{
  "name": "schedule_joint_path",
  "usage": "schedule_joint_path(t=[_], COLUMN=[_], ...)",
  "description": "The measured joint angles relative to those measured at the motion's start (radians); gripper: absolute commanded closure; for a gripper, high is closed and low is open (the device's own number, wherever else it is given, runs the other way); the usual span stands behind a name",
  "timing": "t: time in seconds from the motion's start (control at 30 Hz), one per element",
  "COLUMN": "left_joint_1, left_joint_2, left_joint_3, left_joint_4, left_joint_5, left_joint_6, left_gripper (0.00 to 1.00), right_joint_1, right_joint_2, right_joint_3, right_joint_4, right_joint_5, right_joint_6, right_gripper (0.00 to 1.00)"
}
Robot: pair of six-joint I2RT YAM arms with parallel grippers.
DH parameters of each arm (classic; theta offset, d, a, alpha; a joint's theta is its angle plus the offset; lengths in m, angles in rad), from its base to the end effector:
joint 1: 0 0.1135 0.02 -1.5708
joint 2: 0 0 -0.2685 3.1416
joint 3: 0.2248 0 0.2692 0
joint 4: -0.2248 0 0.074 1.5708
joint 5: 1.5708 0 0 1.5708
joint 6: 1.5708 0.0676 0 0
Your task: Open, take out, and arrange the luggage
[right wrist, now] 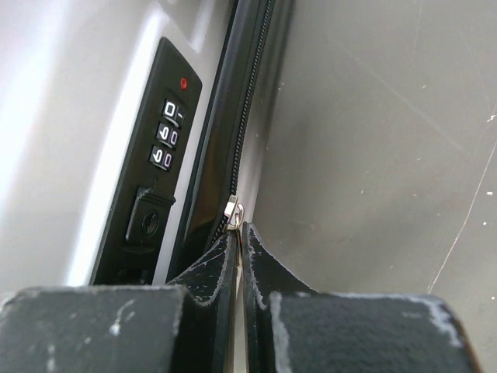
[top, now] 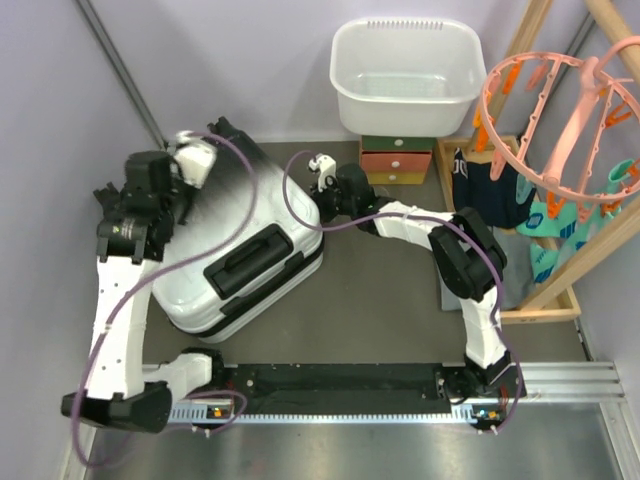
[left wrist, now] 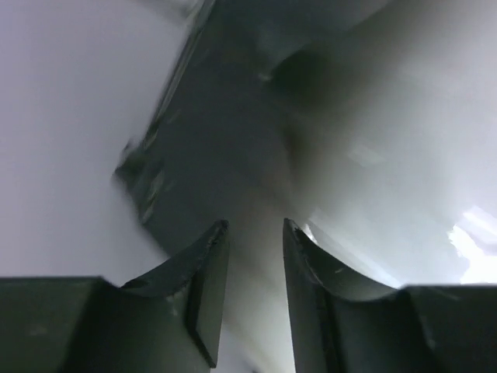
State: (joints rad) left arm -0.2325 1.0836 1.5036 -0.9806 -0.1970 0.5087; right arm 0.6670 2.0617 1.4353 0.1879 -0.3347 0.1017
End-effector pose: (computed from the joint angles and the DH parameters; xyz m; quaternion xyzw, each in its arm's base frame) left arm 0.2252 -0.0397 0.4380 0.2711 0.8290 0.1515 0.4651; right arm 0.3942 0.3386 0.1865 -0.3179 0.7742 0.3286 0.4376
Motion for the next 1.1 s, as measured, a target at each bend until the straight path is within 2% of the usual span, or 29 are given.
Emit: schedule_joint_path(t=[0.03,0.13,0.17,0.27,0.37,0.47,0.57,0.63,0.87,1.1], left_joint_1=[0.101,0.368,0.468,0.661,0.801,0.859,0.862,0.871,0.882,0.788], left_joint_2=[0.011,0.051,0.065,0.089,0.086,0.06,0.053,0.05,0.153,0.291], left_joint_3=[-0.006,-0.029,-0.043,-0.069,-0.137,-0.295,-0.483,-0.533,-0.546,-0.493], left_joint_4=[0.018,0.059,0.078,0.113,0.177,0.253,0.311,0.402,0.571,0.729], left_joint_5=[-0.009,-0.023,-0.017,0.002,0.019,0.022,0.036,0.032,0.081,0.087], left_joint_6=[0.0,0.008,0.016,0.032,0.045,0.056,0.058,0.031,-0.07,-0.145], left_gripper=[0.82,0.96,0.98,1.0,1.0,1.0,1.0,1.0,1.0,1.0], right_joint_1=[0.002,0.008,0.009,0.009,0.01,0.01,0.013,0.016,0.038,0.109], right_joint_2=[-0.002,-0.006,-0.006,-0.006,-0.006,-0.01,-0.023,-0.037,-0.091,-0.253], right_joint_3=[-0.006,-0.016,-0.016,-0.016,-0.016,-0.023,-0.043,-0.062,-0.134,-0.322], right_joint_4=[0.008,0.022,0.022,0.022,0.022,0.027,0.036,0.038,0.047,0.034], right_joint_5=[0.003,0.019,0.022,0.023,0.023,0.026,0.037,0.05,0.097,0.233], right_joint_6=[0.004,0.008,0.008,0.008,0.009,0.013,0.015,0.014,0.03,0.051], right_gripper=[1.0,1.0,1.0,1.0,1.0,1.0,1.0,1.0,1.0,1.0])
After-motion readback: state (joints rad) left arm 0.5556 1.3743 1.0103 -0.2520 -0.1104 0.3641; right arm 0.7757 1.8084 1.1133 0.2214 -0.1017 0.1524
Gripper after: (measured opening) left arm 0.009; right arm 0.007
